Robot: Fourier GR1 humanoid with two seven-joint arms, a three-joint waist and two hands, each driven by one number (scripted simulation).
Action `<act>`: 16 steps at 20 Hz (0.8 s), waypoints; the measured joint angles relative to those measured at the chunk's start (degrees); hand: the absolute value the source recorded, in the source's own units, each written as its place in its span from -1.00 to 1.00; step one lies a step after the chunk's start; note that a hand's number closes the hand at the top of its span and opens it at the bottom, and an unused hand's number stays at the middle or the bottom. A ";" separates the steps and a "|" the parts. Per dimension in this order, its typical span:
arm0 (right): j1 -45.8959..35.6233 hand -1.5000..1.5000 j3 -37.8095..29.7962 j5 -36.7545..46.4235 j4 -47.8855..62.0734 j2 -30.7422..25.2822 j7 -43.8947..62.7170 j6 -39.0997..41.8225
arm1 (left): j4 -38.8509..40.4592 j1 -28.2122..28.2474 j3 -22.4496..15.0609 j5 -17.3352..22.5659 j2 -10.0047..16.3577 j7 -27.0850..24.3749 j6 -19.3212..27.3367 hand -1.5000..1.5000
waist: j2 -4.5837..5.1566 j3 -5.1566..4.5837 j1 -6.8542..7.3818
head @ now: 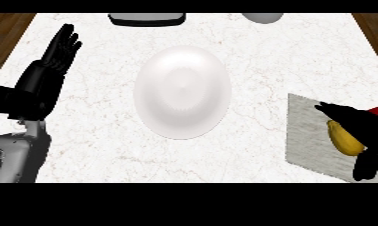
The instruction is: Pick the lemon from the placemat and place it in the plate
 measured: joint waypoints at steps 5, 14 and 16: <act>-1.17 1.00 -0.83 3.97 4.05 2.91 -2.61 -3.48 | -0.95 -0.64 1.71 0.57 0.50 1.66 -1.65 0.00 | -0.08 -0.17 -0.03; -1.40 1.00 -4.35 8.17 3.94 6.22 -7.40 -17.63 | -1.26 0.36 1.69 -0.80 -0.50 1.25 -1.75 0.00 | -0.28 -0.37 -0.48; 0.85 1.00 -5.74 9.04 1.41 8.60 -0.25 -19.34 | -1.15 0.96 2.12 -0.92 -0.44 1.22 -1.43 0.00 | -0.72 -0.62 -1.67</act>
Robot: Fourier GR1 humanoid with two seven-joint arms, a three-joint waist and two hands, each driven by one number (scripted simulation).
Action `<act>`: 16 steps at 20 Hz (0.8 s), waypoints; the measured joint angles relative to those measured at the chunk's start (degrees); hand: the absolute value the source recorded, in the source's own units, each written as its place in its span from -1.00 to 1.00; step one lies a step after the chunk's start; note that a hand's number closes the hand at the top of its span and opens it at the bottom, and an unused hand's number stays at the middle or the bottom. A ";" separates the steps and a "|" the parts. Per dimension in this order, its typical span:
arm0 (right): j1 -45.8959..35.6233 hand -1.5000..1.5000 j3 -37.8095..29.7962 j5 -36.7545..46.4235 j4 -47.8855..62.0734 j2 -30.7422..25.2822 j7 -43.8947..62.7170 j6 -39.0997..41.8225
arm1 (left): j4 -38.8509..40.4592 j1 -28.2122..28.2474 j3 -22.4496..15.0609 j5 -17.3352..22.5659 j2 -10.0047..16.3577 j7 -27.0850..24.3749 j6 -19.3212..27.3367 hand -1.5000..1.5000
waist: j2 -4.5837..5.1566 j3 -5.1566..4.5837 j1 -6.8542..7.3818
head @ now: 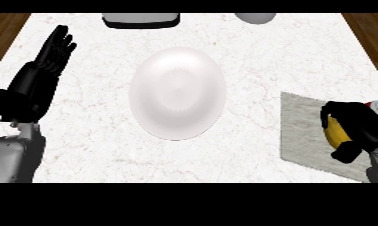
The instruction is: Pick the lemon from the placemat and place it in the plate
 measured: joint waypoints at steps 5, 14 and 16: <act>8.33 1.00 -7.06 0.34 -3.60 4.32 16.96 -5.26 | 0.00 2.35 2.27 -0.46 0.86 0.30 1.62 0.00 | -1.78 -0.61 -5.30; 21.42 1.00 -1.57 9.21 -28.05 17.11 36.18 -14.08 | -0.97 3.82 2.85 0.02 1.02 0.24 1.32 0.00 | -1.43 -0.20 -5.25; 22.75 1.00 2.25 12.37 -34.88 19.81 38.73 -14.89 | -1.19 3.73 2.47 -0.09 0.87 0.11 1.15 0.00 | -1.19 -0.06 -4.36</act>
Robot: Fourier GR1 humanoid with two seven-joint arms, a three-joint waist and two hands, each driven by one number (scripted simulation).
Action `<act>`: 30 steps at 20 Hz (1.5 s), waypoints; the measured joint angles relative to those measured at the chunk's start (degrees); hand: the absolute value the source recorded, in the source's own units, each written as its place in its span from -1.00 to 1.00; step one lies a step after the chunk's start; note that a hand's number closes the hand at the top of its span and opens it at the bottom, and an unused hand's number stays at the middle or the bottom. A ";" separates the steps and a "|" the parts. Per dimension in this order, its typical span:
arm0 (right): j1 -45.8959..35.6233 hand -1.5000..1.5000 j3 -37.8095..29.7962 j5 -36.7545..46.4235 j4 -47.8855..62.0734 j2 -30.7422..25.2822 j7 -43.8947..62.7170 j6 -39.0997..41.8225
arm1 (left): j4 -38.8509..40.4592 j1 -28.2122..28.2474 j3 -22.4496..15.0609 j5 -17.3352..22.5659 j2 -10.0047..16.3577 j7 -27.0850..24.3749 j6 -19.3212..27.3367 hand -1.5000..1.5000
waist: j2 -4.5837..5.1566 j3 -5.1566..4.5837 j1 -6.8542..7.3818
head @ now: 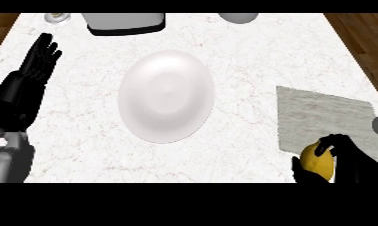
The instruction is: Pick the lemon from the placemat and place it in the plate
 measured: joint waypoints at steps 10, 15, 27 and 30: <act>-5.12 1.00 26.81 22.77 -17.73 12.91 17.61 6.53 | -0.42 -3.02 -2.55 -0.08 -1.28 0.72 -1.25 0.00 | 1.33 0.37 4.76; -20.09 1.00 31.65 23.89 -11.29 14.35 25.26 9.77 | -0.01 -4.42 -3.28 -0.55 -1.99 0.67 -1.55 0.00 | 1.86 0.50 6.36; -45.87 1.00 23.13 7.52 11.50 14.78 28.93 5.18 | 2.56 -7.59 -3.85 -0.95 -2.98 0.21 -2.27 0.00 | 2.44 0.63 8.19; -50.16 1.00 20.33 4.46 19.31 14.82 28.27 3.13 | 3.10 -7.89 -3.67 -1.08 -2.99 -0.12 -2.37 0.00 | 2.50 0.64 8.43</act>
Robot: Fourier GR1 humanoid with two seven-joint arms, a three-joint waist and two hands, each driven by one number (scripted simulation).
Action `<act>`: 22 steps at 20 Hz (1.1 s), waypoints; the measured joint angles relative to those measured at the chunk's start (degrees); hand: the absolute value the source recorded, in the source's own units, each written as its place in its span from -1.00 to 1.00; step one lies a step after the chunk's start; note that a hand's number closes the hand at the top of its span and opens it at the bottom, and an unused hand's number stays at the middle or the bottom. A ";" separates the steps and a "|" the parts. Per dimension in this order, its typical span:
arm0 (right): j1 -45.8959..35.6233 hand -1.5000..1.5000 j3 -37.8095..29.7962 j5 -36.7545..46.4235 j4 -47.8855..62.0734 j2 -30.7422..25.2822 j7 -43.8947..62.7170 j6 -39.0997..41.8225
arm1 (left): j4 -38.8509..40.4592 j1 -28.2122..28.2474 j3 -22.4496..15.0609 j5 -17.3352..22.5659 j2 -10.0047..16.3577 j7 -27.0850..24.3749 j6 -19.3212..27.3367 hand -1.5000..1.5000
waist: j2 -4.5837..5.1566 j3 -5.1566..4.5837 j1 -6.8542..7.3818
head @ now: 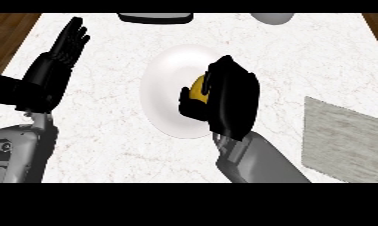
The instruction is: Pick the lemon from the placemat and place it in the plate
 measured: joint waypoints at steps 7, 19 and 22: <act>-9.41 1.00 -3.34 -7.70 19.27 0.04 -2.27 -5.83 | 0.17 -0.83 0.04 0.20 -0.10 0.24 -0.59 0.00 | 0.17 0.02 0.92; -15.98 -1.00 -8.02 -21.89 37.88 0.19 -10.12 -26.92 | 0.50 -2.21 -0.81 -0.44 -1.01 0.11 -0.77 0.00 | 0.61 0.12 2.35; -17.70 -1.00 -8.03 -23.69 40.14 0.24 -11.54 -33.54 | 0.81 -1.89 -0.94 -0.56 -1.40 -0.14 -0.68 0.00 | 0.55 0.11 2.29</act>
